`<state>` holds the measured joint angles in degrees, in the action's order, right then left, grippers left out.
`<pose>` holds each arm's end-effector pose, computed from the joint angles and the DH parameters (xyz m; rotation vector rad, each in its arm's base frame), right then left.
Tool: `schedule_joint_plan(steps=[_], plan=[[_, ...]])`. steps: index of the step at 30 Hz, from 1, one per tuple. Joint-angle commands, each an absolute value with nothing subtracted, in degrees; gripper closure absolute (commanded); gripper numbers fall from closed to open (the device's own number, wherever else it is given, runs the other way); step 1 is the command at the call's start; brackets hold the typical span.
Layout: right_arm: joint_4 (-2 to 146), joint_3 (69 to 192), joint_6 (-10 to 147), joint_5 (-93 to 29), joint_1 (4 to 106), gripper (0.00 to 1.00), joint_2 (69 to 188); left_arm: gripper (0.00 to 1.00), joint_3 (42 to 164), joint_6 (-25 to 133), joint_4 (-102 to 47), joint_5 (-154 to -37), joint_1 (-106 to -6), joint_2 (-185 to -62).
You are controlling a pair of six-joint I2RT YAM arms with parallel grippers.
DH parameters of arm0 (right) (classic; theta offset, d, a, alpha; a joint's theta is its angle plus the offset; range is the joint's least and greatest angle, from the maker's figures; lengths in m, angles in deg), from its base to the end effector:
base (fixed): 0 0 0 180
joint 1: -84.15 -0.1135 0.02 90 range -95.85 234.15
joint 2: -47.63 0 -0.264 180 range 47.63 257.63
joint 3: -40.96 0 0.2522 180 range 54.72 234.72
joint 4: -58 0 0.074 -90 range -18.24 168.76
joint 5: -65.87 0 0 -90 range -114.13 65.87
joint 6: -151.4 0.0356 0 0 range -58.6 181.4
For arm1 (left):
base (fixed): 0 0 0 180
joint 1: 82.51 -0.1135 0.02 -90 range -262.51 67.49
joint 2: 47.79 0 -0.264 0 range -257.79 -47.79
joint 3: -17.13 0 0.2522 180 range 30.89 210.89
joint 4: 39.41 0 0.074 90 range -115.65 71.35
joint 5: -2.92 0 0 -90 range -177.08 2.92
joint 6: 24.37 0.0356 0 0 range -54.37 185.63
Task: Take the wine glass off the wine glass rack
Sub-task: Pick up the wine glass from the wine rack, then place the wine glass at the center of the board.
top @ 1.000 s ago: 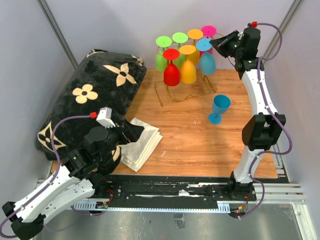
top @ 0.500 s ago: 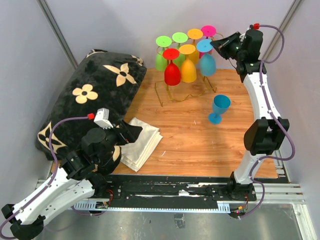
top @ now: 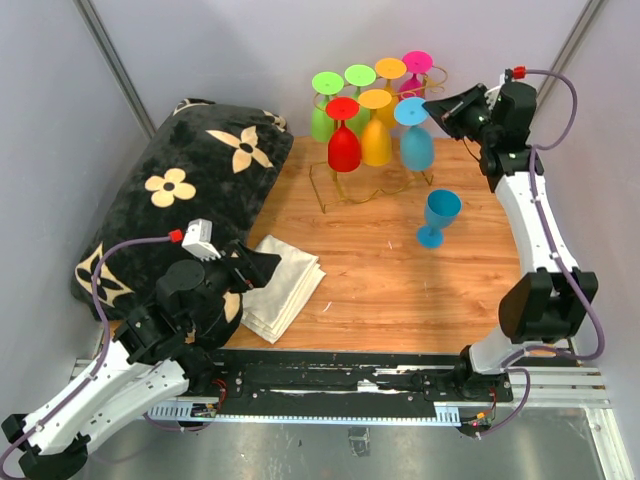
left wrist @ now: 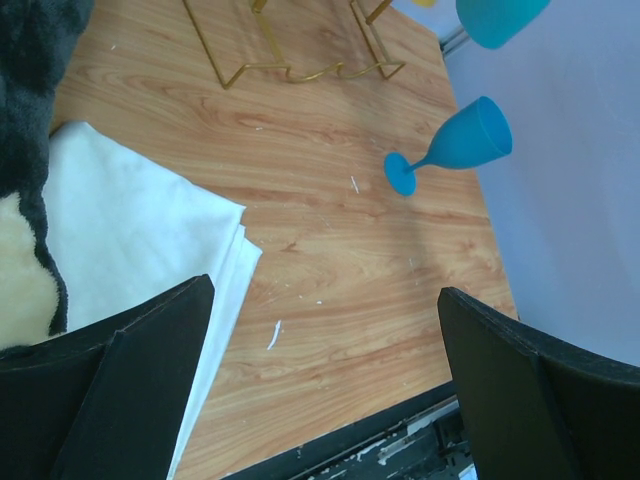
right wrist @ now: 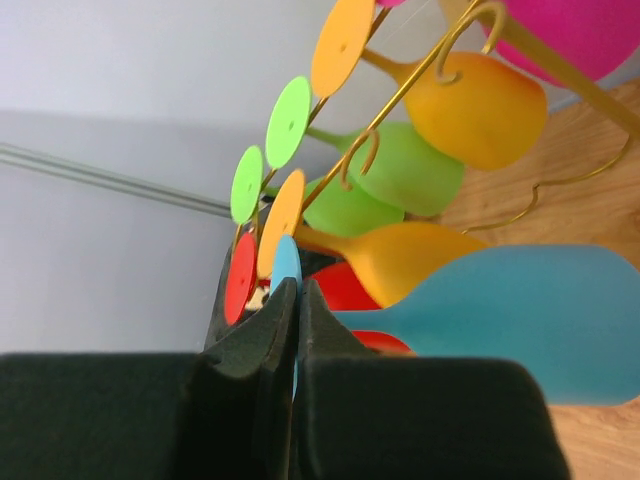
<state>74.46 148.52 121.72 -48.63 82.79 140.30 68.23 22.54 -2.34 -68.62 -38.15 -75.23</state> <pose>0.3819 0.0238 0.4391 0.5205 1.6455 1.1570 0.0948 -0.0769 0.3114 -0.2169 1.8526 -0.7925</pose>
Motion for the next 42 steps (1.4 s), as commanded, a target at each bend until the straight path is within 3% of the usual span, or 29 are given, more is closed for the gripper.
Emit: schedule_joint_plan(steps=[1,13,22,29,42], plan=[[69.88,143.26,119.53,-53.52,84.59,0.99,132.18,0.00,68.30,21.83,-3.70,-68.11,-38.48,-74.53],[63.00,118.86,118.61,-68.30,83.92,0.99,108.85,0.00,74.75,25.77,-7.21,-65.64,-38.48,-78.84],[72.40,118.42,111.08,-74.78,79.30,0.99,100.28,0.00,82.14,27.92,-9.50,-64.30,-38.48,-84.01],[75.51,107.69,106.66,-72.91,70.00,0.99,93.86,0.00,78.11,26.81,-16.26,-73.19,-38.50,-82.16],[81.24,107.42,99.52,-75.54,66.24,0.99,93.54,0.00,74.40,26.68,-26.64,-88.05,-38.57,-87.32]])
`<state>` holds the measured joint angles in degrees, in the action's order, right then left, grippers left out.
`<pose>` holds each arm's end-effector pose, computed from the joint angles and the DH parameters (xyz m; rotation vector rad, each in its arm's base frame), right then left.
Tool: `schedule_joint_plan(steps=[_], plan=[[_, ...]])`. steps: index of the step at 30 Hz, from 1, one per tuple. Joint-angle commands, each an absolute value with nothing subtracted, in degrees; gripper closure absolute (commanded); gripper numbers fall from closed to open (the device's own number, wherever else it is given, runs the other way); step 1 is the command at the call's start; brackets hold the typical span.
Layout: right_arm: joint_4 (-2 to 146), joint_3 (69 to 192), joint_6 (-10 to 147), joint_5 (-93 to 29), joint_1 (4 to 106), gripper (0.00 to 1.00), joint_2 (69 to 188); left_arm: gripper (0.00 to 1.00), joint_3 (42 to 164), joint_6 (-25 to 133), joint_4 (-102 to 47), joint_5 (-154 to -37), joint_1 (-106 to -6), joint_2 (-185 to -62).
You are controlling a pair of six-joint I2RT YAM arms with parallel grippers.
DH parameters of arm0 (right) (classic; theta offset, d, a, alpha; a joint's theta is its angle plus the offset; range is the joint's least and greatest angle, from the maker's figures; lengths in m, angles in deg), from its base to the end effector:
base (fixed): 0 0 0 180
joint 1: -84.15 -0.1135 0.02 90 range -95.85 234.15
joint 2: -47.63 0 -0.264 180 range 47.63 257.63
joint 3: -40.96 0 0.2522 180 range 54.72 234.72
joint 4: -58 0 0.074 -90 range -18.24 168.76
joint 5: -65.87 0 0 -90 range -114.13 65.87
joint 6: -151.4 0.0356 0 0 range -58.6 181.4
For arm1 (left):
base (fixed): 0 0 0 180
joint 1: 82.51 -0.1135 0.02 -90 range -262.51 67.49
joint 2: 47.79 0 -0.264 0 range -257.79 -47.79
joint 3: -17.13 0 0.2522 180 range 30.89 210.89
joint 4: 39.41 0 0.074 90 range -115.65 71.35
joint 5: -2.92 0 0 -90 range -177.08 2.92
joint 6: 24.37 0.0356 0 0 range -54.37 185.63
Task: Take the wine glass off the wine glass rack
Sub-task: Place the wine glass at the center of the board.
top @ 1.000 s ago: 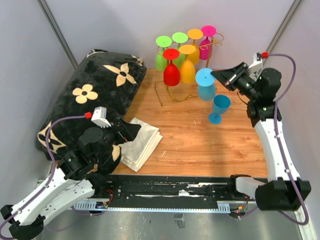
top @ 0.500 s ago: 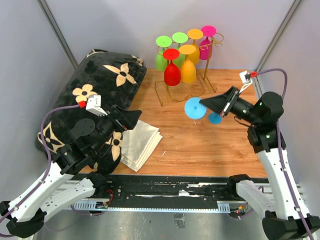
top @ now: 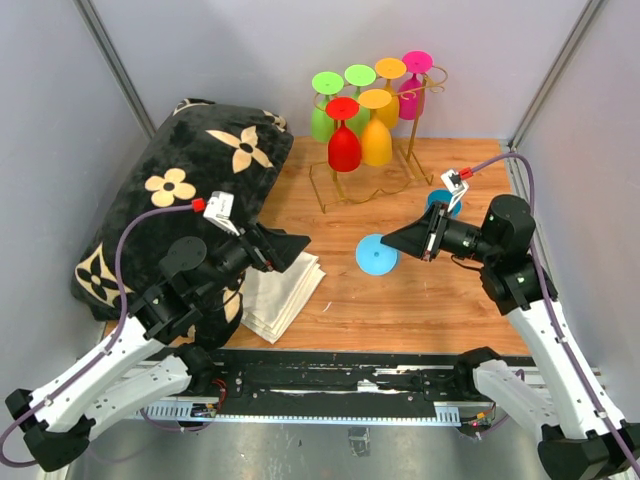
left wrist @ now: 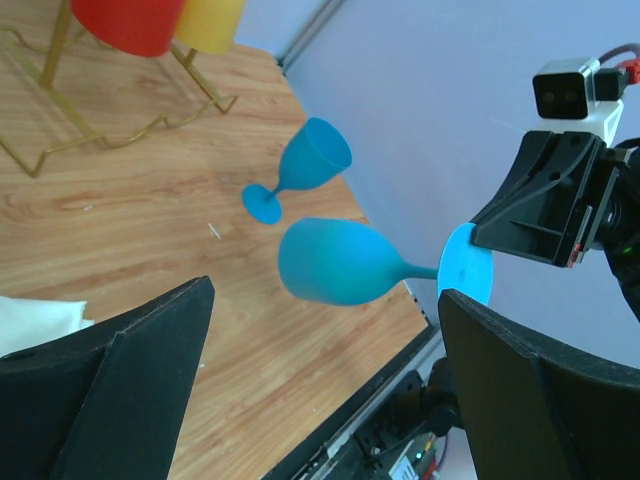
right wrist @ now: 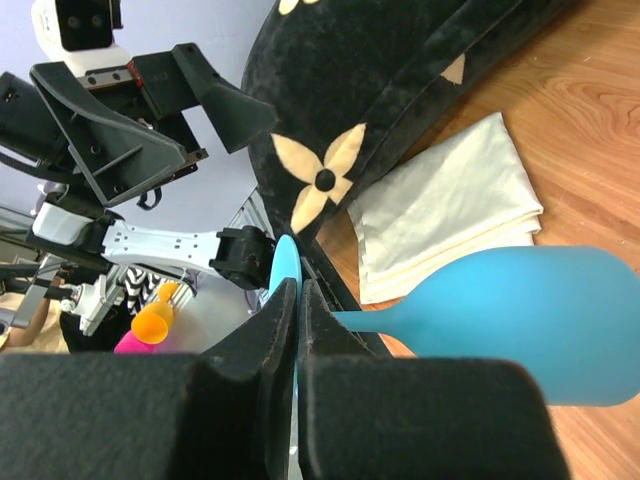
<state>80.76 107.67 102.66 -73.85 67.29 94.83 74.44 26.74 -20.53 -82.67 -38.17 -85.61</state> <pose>0.1598 0.0768 0.3859 -0.3619 1.7882 1.4439 0.1154 -0.1090 0.3607 0.0144 1.6655 -1.0692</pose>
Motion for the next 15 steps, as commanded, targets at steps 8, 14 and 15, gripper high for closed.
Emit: schedule_joint_plan(steps=[8,14,15], plan=[[90.79,108.29,94.91,-73.84,66.16,0.99,90.14,0.03,72.38,23.15,-30.46,-92.25,-38.57,-89.84],[86.32,104.96,97.66,-70.64,66.18,0.99,87.08,0.06,67.80,21.93,-34.69,-94.24,-38.57,-89.20],[85.75,104.94,97.93,-70.78,66.18,0.99,87.48,0.06,68.44,22.18,-34.27,-95.26,-38.57,-89.79]])
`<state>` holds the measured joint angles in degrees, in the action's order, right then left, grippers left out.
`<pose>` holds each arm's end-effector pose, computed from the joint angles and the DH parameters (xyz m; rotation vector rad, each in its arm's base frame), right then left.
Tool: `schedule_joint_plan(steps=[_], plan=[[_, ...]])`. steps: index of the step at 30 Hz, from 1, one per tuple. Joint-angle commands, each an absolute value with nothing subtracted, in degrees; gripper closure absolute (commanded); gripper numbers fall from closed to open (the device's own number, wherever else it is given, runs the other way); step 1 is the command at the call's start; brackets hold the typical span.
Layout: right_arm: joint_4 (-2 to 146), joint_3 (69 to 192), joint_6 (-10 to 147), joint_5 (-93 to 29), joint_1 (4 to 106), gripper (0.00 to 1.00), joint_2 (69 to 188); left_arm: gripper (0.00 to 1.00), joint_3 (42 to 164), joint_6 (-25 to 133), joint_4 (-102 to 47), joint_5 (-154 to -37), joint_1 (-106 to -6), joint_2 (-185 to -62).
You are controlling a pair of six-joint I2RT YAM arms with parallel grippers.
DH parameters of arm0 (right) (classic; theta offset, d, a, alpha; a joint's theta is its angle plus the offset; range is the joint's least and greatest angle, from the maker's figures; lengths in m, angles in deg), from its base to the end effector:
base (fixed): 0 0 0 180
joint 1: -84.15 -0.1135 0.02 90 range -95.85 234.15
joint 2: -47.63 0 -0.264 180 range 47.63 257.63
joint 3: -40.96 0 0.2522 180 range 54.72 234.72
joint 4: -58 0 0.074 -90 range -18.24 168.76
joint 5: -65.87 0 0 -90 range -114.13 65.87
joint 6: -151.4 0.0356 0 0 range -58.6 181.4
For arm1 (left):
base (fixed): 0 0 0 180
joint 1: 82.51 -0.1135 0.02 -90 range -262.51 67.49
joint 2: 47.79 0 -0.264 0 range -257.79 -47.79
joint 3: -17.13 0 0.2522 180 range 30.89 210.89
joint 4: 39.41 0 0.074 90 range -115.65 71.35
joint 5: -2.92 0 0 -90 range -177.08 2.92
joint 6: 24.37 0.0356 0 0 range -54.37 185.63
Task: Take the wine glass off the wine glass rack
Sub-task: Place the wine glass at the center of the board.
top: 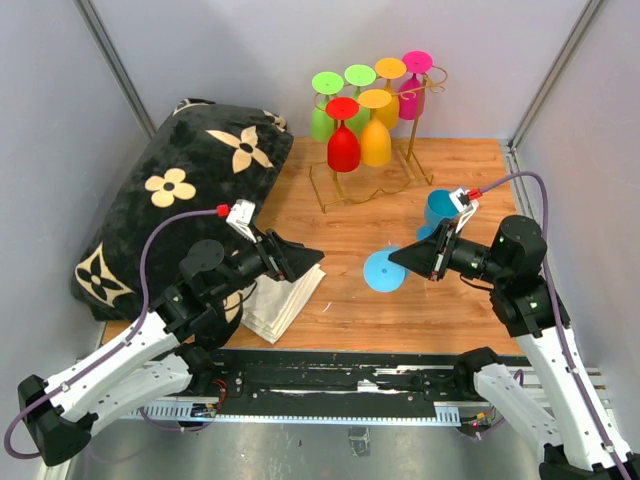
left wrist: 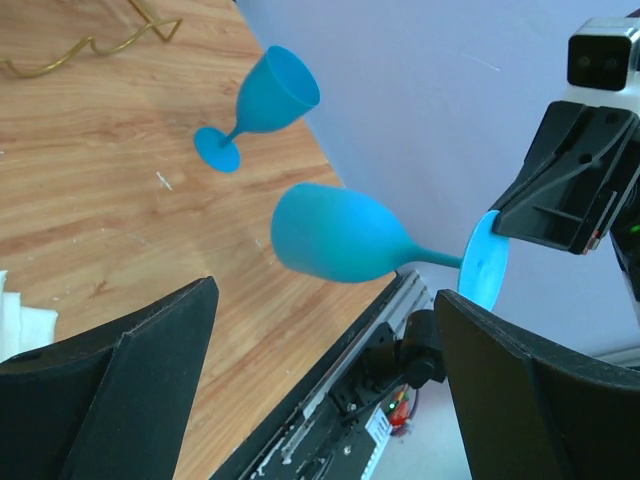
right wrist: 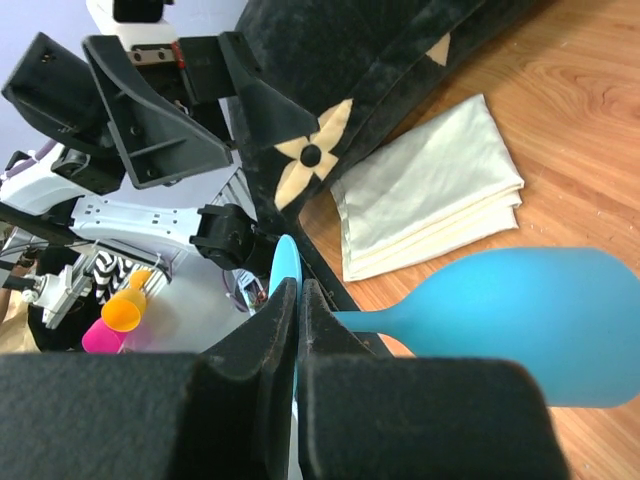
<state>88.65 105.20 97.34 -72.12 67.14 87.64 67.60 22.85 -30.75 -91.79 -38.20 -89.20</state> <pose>0.1309 0.0677 0.3758 -0.3911 1.8042 1.3670 0.1271 -0.1282 0.3286 0.0935 1.7061 -1.2352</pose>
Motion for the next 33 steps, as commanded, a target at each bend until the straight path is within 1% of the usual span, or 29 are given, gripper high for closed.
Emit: schedule_joint_plan(steps=[1,4,9,14,21,27,33], plan=[[84.77,104.68,98.16,-71.32,66.17,0.99,88.12,0.06,69.68,22.68,-33.92,-96.44,-38.57,-90.40],[83.05,104.02,98.41,-72.51,66.19,0.99,90.03,0.06,69.93,21.91,-33.67,-98.18,-38.57,-91.30],[80.70,102.10,97.89,-74.98,65.98,0.99,91.82,0.07,63.14,16.89,-39.29,-101.23,-38.57,-88.79],[78.23,102.86,97.43,-76.99,65.35,0.99,96.09,0.07,59.12,14.06,-41.49,-98.96,-38.57,-86.02],[74.63,104.91,95.09,-78.55,62.98,0.99,103.93,0.10,55.18,12.55,-44.27,-96.50,-38.57,-85.35],[73.39,108.72,94.36,-78.59,62.58,0.99,109.54,0.07,55.26,13.17,-46.42,-95.95,-38.57,-88.87],[67.90,108.31,95.82,-78.61,62.50,0.99,109.64,0.07,56.43,14.16,-51.97,-98.69,-38.57,-93.98]])
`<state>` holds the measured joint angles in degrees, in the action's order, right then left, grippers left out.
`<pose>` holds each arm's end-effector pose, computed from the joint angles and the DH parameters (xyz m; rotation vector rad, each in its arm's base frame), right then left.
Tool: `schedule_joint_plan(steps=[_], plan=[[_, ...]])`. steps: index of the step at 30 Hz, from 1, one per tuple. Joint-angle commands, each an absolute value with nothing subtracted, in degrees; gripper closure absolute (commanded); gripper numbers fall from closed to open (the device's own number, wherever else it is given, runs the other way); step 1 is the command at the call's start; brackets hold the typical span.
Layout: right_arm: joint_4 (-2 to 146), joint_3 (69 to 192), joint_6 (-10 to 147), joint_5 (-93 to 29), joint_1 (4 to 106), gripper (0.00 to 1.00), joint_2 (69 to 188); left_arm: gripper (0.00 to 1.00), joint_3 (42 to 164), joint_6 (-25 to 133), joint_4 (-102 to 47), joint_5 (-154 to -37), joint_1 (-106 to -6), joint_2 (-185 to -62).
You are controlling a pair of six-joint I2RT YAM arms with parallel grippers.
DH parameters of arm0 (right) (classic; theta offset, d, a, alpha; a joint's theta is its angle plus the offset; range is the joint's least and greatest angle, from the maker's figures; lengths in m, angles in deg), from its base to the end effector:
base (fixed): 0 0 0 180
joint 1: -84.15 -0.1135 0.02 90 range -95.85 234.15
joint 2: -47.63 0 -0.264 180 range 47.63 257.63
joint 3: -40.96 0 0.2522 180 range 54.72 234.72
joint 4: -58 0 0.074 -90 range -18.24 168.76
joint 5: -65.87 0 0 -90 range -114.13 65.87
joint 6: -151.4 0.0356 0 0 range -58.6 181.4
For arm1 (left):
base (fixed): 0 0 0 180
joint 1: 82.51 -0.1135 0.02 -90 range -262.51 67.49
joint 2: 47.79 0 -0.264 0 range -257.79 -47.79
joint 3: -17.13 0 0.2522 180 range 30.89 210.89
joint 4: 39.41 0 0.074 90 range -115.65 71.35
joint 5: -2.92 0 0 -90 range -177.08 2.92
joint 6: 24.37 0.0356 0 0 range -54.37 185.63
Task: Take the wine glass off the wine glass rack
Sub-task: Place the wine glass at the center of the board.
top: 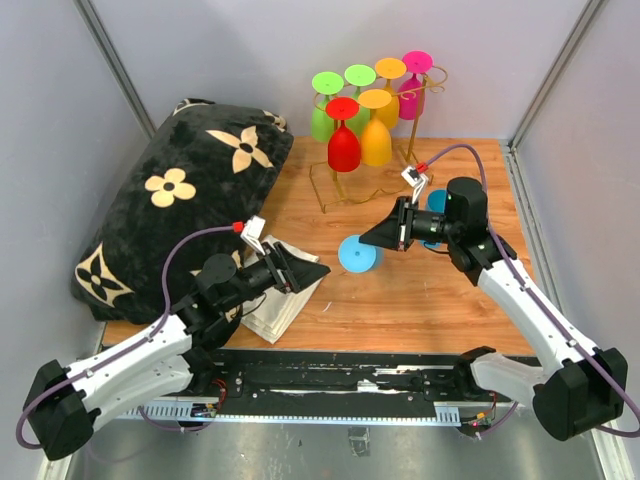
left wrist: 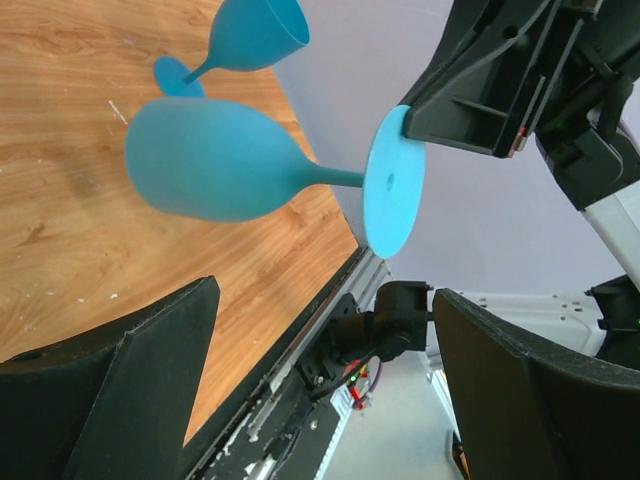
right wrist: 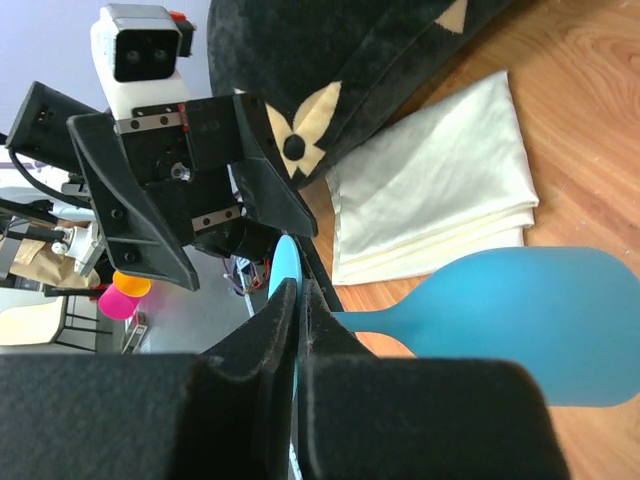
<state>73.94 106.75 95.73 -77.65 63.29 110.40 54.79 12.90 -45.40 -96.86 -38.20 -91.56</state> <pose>0.2176 0.1136 0.3403 -0.5145 1.9002 1.4904 0.1312 -0.1365 0.2691 0.0207 1.7733 -1.4212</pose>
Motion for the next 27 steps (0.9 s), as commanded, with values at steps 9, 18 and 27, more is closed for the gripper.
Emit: schedule_joint_plan(steps=[9,18,27], plan=[[63.43,103.81,96.09,-81.22,62.35,0.99,103.59,0.21,55.09,5.44,-77.02,-103.43,-36.29,-106.45],[62.49,102.62,97.13,-81.41,62.30,0.99,102.83,0.40,59.18,5.86,-79.08,-105.58,-33.76,-111.60],[60.96,102.06,97.22,-83.17,62.30,0.98,103.18,0.70,61.83,6.33,-79.54,-114.64,-32.90,-116.11]])
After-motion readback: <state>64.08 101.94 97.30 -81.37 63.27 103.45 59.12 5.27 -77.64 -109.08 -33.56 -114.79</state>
